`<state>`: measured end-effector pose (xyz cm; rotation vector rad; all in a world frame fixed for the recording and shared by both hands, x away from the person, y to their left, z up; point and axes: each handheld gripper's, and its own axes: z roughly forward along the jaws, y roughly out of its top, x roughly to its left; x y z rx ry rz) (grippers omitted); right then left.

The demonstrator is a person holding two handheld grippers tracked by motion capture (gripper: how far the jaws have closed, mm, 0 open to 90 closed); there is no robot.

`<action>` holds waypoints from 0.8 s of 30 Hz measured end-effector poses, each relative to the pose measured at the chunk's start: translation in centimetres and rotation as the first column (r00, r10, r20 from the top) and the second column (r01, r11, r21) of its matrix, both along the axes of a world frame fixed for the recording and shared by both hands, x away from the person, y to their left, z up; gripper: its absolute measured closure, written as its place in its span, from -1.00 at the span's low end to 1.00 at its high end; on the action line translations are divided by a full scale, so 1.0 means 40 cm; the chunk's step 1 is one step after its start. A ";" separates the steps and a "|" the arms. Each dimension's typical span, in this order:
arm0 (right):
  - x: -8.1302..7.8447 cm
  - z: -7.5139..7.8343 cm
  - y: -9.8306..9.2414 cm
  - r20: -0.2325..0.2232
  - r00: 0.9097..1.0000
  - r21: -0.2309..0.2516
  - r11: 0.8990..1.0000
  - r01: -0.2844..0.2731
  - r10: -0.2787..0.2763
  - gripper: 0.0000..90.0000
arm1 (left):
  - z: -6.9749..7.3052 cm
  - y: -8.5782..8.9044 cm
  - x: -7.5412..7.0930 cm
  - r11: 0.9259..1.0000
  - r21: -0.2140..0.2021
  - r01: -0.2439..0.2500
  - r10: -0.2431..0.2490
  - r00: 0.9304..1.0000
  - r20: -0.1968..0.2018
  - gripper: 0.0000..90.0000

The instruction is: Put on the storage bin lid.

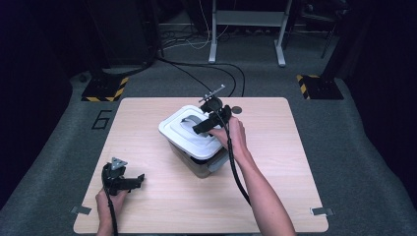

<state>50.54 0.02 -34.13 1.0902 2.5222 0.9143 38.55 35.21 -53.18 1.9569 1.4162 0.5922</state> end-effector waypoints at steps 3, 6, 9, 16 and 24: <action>-0.010 0.004 -0.032 0.003 1.000 0.019 1.000 0.012 -0.012 -0.97 | 0.000 0.000 0.000 1.000 0.000 0.000 0.000 1.000 0.000 -0.99; -0.023 0.009 -0.066 0.016 1.000 0.029 0.999 0.019 -0.019 -0.98 | 0.000 0.000 0.000 1.000 0.000 0.000 0.000 1.000 0.000 -0.99; -0.040 0.013 -0.097 0.021 0.999 0.034 0.999 0.038 -0.039 -0.98 | 0.000 0.001 0.000 1.000 0.006 0.004 -0.004 1.000 0.001 -0.99; -0.077 0.017 -0.172 0.038 0.997 0.058 0.996 0.069 -0.071 -1.00 | 0.000 0.001 0.000 1.000 0.005 0.003 -0.003 1.000 0.000 -0.99; -0.112 0.002 -0.238 0.051 0.994 0.085 0.992 0.089 -0.093 -1.00 | 0.000 0.001 0.000 1.000 0.005 0.003 -0.003 1.000 0.001 -0.99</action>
